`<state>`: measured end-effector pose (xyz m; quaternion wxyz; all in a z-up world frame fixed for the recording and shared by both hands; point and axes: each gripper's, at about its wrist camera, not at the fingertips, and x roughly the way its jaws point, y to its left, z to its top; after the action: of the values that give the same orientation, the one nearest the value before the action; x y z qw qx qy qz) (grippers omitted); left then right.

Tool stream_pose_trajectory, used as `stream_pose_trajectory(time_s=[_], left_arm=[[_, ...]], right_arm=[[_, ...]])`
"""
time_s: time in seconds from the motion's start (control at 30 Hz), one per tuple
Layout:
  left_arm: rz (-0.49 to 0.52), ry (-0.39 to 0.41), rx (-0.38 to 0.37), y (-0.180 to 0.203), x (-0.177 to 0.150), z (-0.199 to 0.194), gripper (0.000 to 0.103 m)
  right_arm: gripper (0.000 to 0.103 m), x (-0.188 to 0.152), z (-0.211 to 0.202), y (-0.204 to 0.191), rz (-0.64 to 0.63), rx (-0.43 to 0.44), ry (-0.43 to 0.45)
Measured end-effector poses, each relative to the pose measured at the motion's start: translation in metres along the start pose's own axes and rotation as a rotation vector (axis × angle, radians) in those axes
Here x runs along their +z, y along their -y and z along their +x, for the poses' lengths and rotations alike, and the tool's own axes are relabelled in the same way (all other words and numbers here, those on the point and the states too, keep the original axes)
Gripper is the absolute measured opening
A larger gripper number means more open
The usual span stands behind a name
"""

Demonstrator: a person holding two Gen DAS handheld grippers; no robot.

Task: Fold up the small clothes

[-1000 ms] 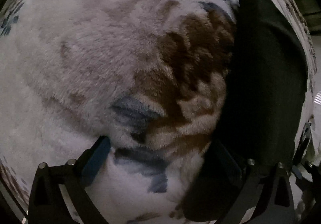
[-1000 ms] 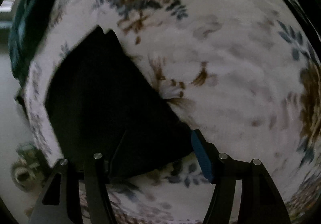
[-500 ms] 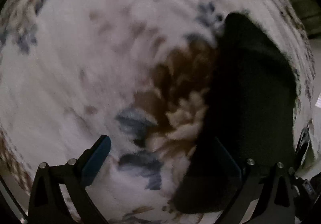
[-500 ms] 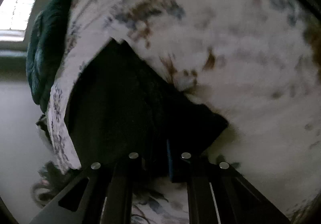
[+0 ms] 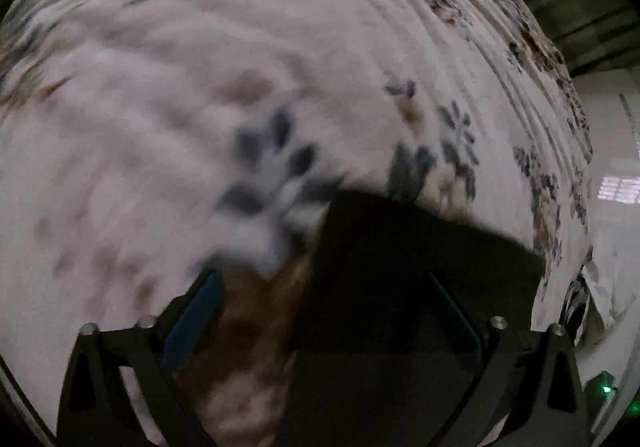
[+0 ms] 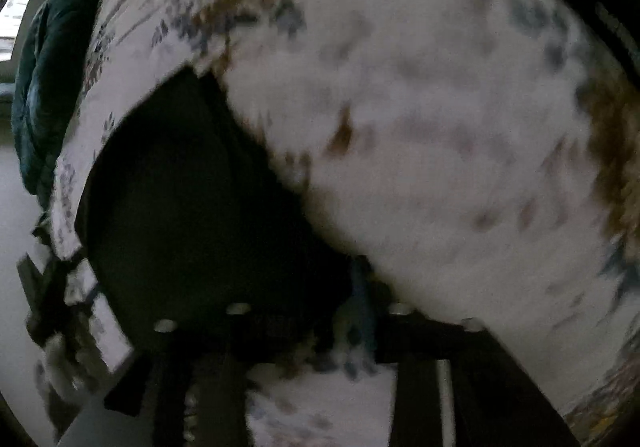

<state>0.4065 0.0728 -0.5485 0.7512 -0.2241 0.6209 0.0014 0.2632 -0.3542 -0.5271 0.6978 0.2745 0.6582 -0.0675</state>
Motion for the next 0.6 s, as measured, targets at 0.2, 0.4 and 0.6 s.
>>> stream_pose_trajectory(time_s=[0.2,0.4,0.6], left_arm=[[0.028,0.021,0.026,0.008,0.032,0.012,0.092],[0.026,0.020,-0.014,0.011,0.032,0.002,0.074],[0.050,0.056,-0.037,0.019,0.025,-0.008,0.022]], right_arm=[[0.043,0.048,-0.011,-0.026,-0.083,-0.012,0.069],[0.061,0.106,0.028,-0.076,-0.216,0.100,0.011],[0.007,0.143,0.064,-0.111,-0.291,0.188,0.031]])
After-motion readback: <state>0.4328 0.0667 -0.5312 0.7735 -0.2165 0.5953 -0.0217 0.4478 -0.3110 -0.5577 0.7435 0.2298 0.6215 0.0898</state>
